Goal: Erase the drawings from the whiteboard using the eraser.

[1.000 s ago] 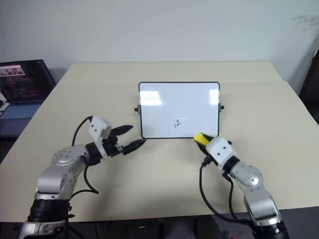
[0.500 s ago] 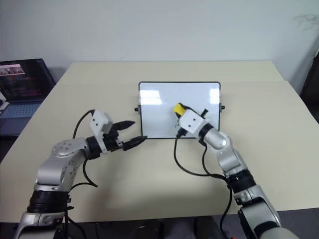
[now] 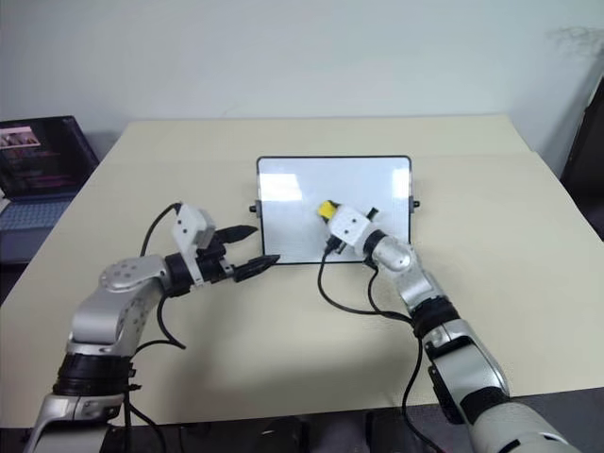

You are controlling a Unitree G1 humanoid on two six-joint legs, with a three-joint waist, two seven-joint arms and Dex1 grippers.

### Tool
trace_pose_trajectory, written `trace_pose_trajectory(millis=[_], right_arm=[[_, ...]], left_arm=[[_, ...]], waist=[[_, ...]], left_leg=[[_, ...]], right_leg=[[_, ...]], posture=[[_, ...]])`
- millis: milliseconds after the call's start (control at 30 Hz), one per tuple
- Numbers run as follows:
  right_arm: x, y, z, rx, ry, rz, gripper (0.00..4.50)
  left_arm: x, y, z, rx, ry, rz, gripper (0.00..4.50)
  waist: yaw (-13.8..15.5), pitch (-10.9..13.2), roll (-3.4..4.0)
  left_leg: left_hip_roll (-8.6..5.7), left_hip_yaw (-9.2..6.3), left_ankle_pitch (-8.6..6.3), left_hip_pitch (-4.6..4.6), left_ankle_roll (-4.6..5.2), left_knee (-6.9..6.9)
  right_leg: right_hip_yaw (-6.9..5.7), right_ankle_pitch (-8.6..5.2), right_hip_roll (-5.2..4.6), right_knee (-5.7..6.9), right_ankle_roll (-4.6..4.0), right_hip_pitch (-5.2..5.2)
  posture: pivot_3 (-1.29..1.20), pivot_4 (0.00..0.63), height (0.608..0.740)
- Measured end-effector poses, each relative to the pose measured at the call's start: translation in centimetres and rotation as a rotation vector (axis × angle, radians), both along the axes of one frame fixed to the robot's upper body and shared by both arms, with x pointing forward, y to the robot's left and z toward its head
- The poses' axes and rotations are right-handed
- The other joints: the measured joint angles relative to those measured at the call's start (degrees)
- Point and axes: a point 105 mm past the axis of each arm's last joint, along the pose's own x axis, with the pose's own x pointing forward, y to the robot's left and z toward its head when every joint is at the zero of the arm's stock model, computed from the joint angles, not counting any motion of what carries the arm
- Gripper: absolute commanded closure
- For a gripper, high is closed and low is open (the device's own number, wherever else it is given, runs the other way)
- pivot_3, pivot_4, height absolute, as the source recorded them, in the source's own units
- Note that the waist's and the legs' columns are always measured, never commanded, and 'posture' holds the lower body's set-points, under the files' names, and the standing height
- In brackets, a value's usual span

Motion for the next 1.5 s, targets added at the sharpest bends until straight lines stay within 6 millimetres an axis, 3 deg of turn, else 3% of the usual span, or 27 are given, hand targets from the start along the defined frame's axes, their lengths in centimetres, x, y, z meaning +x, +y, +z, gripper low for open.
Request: trace_pose_trajectory(millis=[200,367,433,633,733,867,1033,1333,1500], right_arm=[[-1.7,1.0,-3.1,-0.115,0.063,0.086,3.53],[-1.6,0.5,-2.5,-0.14,0.041,0.092,3.53],[-1.5,0.0,-1.1,-0.115,0.025,0.091,3.53],[-0.8,-0.4,7.7,0.051,-0.162,0.079,3.53],[1.1,-1.8,9.3,0.057,-0.217,-0.028,3.53],[3.2,-2.9,7.1,0.028,-0.162,-0.147,3.53],[3.5,-1.5,6.0,0.033,-0.133,-0.132,3.53],[0.0,0.9,-0.1,-0.043,-0.036,0.062,3.53],[-0.9,1.3,-1.6,-0.077,-0.007,0.101,3.53]], left_arm=[[1.2,0.9,0.1,0.007,0.014,0.043,0.0],[1.8,1.5,0.4,0.004,0.013,0.071,0.0],[1.9,1.9,0.1,0.006,0.023,0.087,0.0],[1.9,2.2,-0.1,0.012,0.029,0.1,0.0],[1.5,2.2,-0.7,0.016,0.044,0.095,0.0],[1.3,1.8,-0.4,0.019,0.034,0.08,0.0],[1.2,1.7,-0.3,0.018,0.033,0.073,0.0],[1.1,1.5,-0.1,0.014,0.032,0.07,0.0],[1.2,1.5,-0.1,0.013,0.034,0.075,0.0]], waist=[[-0.1,-0.1,-0.02],[0.0,0.0,-0.01],[0.0,0.0,-0.01],[-0.1,0.0,-0.03],[-0.1,0.0,-0.03],[-0.1,0.0,-0.03],[-0.9,0.0,-0.04],[-1.4,-0.1,-0.07],[-1.4,-0.1,-0.07]], left_leg=[[-0.08,0.03,-0.01,0.76,0.12,-0.12],[-0.01,-0.09,0.03,0.83,0.08,-0.11],[0.19,-0.16,0.04,0.71,0.06,-0.11],[0.48,0.05,0.09,0.06,-0.25,-0.19],[0.52,0.13,0.1,-0.28,-0.27,-0.19],[0.54,0.28,0.09,-0.3,-0.26,-0.22],[0.6,0.51,0.09,-0.17,-0.25,-0.18],[0.75,0.71,-0.02,0.27,-0.04,-0.16],[0.88,1.01,-0.02,0.58,-0.03,-0.18]], right_leg=[[-0.03,0.09,0.25,-0.02,-0.13,0.7],[-0.04,0.09,0.44,-0.05,-0.14,0.82],[-0.07,0.09,0.42,-0.05,-0.14,0.72],[-0.02,0.08,0.34,-0.14,-0.17,-0.04],[-0.02,0.09,0.34,-0.13,-0.2,-0.4],[0.05,0.08,0.34,-0.15,-0.22,-0.42],[0.16,0.11,0.39,-0.07,-0.26,-0.37],[0.31,0.2,0.8,0.01,-0.35,-0.05],[0.83,0.29,0.94,0.08,-0.39,0.02]], posture=[[0.0,0.15,0.74],[0.0,0.15,0.74],[0.0,0.15,0.74],[0.0,0.15,0.74],[0.0,0.15,0.74],[0.0,0.15,0.74],[0.0,0.15,0.74],[0.0,0.15,0.74],[0.0,0.15,0.74]])
